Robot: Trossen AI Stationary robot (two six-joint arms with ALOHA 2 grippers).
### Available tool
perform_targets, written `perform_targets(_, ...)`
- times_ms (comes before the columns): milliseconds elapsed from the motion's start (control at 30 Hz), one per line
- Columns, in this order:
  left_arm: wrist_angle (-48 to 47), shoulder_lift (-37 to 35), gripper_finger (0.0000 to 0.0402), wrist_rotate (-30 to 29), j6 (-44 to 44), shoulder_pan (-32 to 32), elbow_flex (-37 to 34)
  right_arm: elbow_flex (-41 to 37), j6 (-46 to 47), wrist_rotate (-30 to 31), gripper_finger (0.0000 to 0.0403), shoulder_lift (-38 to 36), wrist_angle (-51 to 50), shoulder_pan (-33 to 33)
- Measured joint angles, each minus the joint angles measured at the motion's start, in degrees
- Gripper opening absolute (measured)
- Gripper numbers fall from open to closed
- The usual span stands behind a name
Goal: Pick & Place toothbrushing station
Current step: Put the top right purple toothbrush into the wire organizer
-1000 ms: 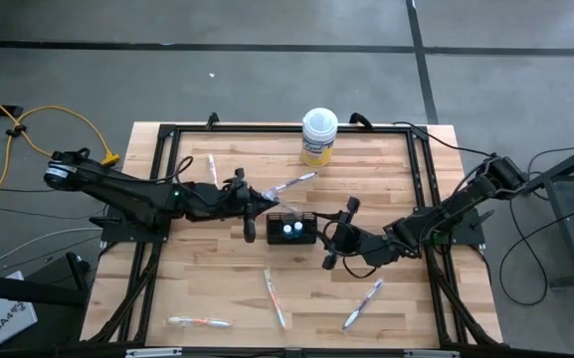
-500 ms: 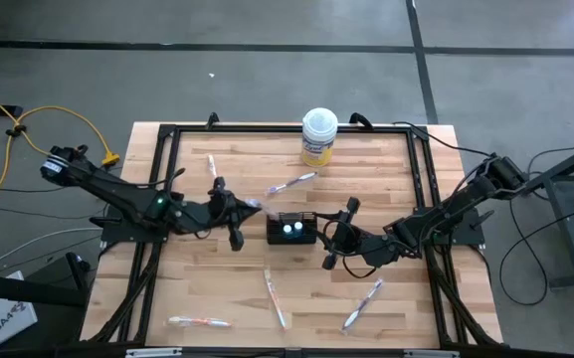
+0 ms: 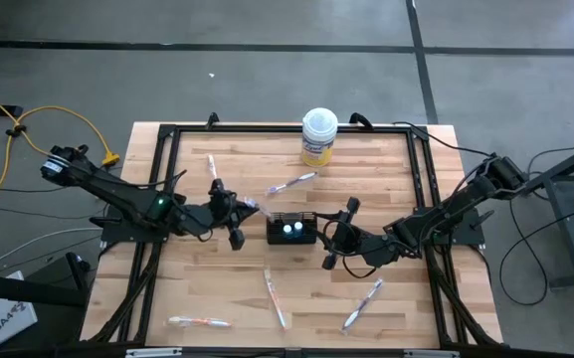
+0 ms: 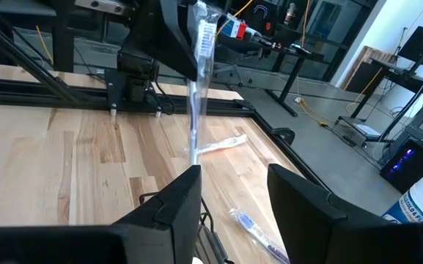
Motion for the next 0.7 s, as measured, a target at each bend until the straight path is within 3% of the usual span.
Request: perform_targets(700,4.07,0.89,0.0006,2.25,-3.92,2.23,-4.70,0.00,0.00,0.02,0.0150,0.02,0.24,-0.08)
